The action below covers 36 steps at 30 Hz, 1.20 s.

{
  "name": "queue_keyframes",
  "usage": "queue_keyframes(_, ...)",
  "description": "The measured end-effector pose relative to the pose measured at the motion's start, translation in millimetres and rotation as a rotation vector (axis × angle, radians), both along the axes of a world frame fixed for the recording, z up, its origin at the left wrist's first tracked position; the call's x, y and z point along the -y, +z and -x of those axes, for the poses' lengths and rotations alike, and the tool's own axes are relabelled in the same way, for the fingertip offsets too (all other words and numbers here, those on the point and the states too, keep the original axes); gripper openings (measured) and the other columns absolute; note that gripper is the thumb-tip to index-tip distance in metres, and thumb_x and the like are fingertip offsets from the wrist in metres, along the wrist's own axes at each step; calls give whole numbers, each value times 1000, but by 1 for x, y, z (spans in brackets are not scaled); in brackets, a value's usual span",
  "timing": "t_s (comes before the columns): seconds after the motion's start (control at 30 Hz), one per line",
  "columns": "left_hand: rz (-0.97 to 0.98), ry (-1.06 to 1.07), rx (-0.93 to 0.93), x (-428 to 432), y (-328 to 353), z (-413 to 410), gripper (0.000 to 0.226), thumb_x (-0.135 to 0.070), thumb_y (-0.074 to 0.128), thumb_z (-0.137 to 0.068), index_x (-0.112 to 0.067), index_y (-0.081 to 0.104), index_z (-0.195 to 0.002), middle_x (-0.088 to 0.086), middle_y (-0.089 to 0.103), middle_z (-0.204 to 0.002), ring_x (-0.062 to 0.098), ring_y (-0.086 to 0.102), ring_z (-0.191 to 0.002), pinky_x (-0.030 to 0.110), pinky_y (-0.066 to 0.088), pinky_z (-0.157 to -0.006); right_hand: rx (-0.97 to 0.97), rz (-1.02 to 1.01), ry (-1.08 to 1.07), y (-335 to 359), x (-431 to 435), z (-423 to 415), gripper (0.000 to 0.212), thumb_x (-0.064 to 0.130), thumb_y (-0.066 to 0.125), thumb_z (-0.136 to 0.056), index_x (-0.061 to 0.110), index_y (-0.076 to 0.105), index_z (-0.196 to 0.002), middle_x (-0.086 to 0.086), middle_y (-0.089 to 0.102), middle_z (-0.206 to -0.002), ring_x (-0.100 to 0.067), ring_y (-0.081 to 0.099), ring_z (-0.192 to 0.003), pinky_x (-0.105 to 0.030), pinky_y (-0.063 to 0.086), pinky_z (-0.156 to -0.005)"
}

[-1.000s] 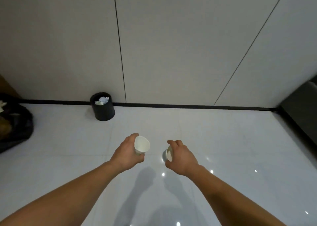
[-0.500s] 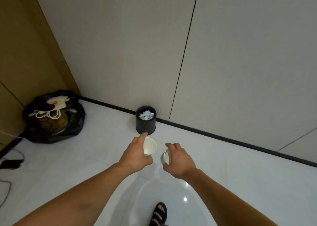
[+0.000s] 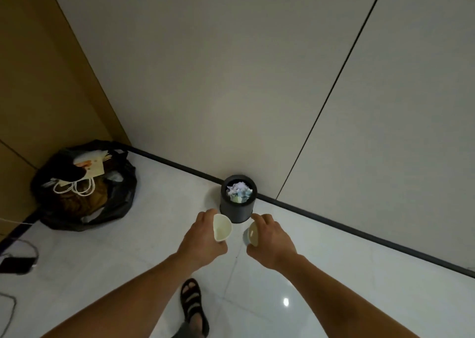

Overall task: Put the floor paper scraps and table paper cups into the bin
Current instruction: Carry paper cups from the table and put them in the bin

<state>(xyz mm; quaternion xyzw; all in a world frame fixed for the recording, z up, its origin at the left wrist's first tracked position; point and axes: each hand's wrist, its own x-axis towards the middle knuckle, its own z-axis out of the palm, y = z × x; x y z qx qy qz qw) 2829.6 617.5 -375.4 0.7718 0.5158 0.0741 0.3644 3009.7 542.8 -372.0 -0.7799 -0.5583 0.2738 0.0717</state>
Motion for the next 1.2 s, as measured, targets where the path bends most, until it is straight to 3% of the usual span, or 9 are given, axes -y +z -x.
queue_keyframes(0.3, 78, -177, -71, -145, -47, -48, 95, -32, 72, -75, -36, 12, -148, -3, 33, -129, 18, 47, -111, 27, 45, -86, -42, 57, -199, -45, -105, -39, 83, 42, 70, -81, 30, 24, -149, 4, 35, -145, -21, 43, -125, -31, 48, -97)
queue_keyframes(0.4, 102, -218, -100, -180, -77, -71, 87, -33, 69, -76, -34, 19, -147, -3, 33, -127, 19, 46, -114, 34, 48, -91, -89, 88, -279, -76, -138, -63, 83, 39, 70, -81, 30, 24, -149, 4, 34, -146, -20, 42, -126, -31, 48, -98)
queue_keyframes(0.53, 79, -168, -128, -227, -129, -113, 78, -33, 70, -77, -27, 28, -142, -2, 33, -133, 19, 45, -116, 29, 48, -88, -119, 108, -289, -137, -185, -100, 82, 40, 69, -81, 30, 24, -148, 4, 34, -145, -20, 43, -126, -31, 49, -95)
queue_keyframes(0.7, 65, -139, -125, -282, -225, -164, 76, -33, 75, -76, -25, 32, -139, -3, 36, -132, 18, 46, -115, 21, 41, -80, -136, 112, -268, -234, -250, -151, 83, 43, 68, -81, 31, 22, -148, 4, 33, -145, -19, 41, -126, -32, 47, -96)
queue_keyframes(0.9, 36, -114, -92, -344, -371, -211, 84, -26, 75, -77, -30, 26, -144, 0, 33, -137, 22, 43, -122, 34, 49, -88, -74, 70, -155, -379, -335, -191, 85, 42, 69, -81, 25, 20, -149, -3, 36, -144, -23, 43, -125, -35, 47, -97)
queue_keyframes(1.2, -111, -124, -31, -384, -546, -227, 81, -24, 78, -74, -18, 35, -143, 8, 36, -138, 26, 38, -128, 40, 44, -101, 201, -48, 7, -548, -425, -210, 86, 44, 70, -81, 20, 26, -151, -8, 39, -147, -31, 35, -135, -46, 29, -110)
